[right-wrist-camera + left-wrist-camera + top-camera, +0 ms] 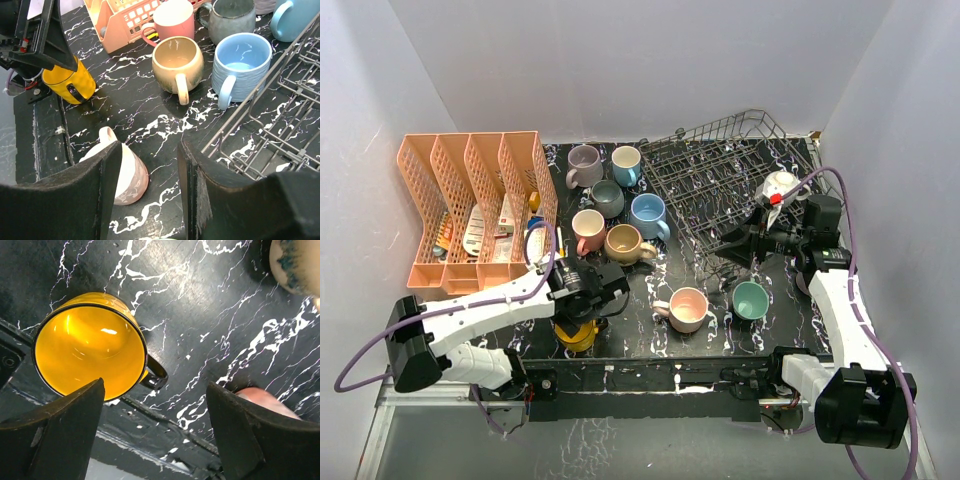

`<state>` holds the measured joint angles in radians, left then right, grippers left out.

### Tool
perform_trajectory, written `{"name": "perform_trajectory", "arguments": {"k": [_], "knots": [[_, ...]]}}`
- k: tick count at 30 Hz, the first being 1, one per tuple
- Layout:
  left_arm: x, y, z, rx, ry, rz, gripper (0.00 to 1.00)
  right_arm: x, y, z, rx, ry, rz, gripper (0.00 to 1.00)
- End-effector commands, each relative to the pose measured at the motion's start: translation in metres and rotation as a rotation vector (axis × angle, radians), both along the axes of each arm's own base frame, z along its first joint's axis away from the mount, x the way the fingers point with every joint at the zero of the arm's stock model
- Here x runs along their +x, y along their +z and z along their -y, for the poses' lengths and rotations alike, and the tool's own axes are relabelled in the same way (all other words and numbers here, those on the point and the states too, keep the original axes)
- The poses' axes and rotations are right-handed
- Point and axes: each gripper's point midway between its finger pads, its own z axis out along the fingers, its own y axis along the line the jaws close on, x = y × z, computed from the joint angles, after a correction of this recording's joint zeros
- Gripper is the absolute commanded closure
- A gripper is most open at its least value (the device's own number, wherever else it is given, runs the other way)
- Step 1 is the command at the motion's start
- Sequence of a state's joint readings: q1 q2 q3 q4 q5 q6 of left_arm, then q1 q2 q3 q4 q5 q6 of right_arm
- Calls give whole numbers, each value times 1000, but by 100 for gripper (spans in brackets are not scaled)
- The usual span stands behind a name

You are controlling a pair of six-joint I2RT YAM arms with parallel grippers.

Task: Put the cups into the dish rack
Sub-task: Pick up the cup at the center of the board.

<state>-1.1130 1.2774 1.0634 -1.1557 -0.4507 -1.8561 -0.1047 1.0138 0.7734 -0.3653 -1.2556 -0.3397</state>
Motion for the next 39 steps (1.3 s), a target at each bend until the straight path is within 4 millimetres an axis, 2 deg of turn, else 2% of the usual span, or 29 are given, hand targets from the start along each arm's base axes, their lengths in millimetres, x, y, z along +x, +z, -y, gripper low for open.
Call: {"name": "perform_trajectory", "arguments": {"k": [1, 6, 16, 24, 29, 35, 39], "knots": [[12, 7, -17, -2, 144, 99, 22, 1, 9, 1, -14, 0, 80, 49], [12, 1, -30, 68, 198, 91, 30, 1, 9, 2, -18, -9, 90, 49], [22, -16, -35, 114, 226, 56, 46, 2, 8, 4, -21, -20, 89, 49], [29, -48, -39, 149, 221, -56, 51, 5, 4, 7, -32, -38, 85, 49], [31, -61, -39, 175, 215, -87, 59, 7, 1, 7, -36, -44, 78, 49], [40, -64, -33, 188, 170, -79, 85, 7, -2, 7, -34, -41, 67, 49], [45, -61, -25, 175, 130, -74, 92, 8, -4, 7, -32, -38, 59, 49]]}}
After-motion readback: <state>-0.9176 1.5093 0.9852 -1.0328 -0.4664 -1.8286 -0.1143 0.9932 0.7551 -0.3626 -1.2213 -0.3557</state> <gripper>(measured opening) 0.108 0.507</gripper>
